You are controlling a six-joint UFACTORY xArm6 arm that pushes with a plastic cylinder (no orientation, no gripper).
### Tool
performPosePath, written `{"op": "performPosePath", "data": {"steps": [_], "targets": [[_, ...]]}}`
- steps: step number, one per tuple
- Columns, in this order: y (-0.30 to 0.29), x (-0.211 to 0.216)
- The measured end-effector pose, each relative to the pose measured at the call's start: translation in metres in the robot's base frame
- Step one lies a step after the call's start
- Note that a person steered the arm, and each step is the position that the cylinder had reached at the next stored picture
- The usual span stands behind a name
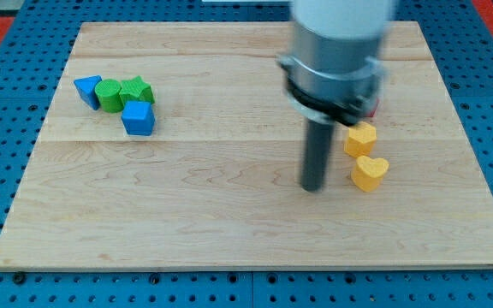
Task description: Move yellow hexagon slightly left center
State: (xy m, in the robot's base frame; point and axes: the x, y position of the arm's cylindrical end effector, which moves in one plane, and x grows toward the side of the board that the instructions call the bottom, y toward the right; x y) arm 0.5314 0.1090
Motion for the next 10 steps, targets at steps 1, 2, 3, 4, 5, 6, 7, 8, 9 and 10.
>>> {"op": "performPosePath", "data": {"steps": [1,2,3,4,5,6,7,8,9,10], "targets": [[0.103,0.001],[0.113,-0.001],[0.091,-0.003],[0.053,-0.02],[0.056,-0.063],[0.1,-0.067],[0.133,-0.079],[0.056,-0.083],[0.019,-0.128],[-0.047,-0.125]]}}
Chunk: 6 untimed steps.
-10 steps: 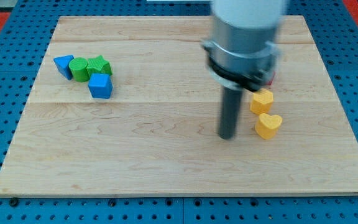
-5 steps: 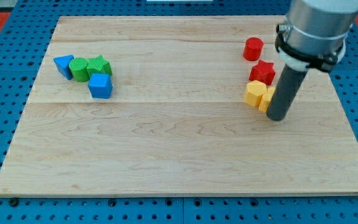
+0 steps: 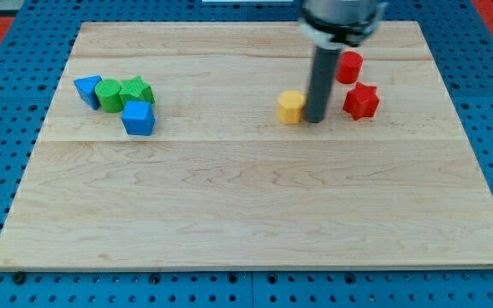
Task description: Move yellow hexagon slightly left center
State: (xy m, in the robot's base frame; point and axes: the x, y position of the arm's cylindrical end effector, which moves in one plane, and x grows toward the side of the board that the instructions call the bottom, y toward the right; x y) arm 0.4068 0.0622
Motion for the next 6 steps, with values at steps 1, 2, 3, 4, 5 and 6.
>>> {"op": "performPosePath", "data": {"steps": [1,2,3,4,5,6], "targets": [[-0.03,-0.001],[0.025,-0.012],[-0.02,-0.02],[-0.088,-0.026],[-0.08,-0.046],[-0.081,-0.068]]}}
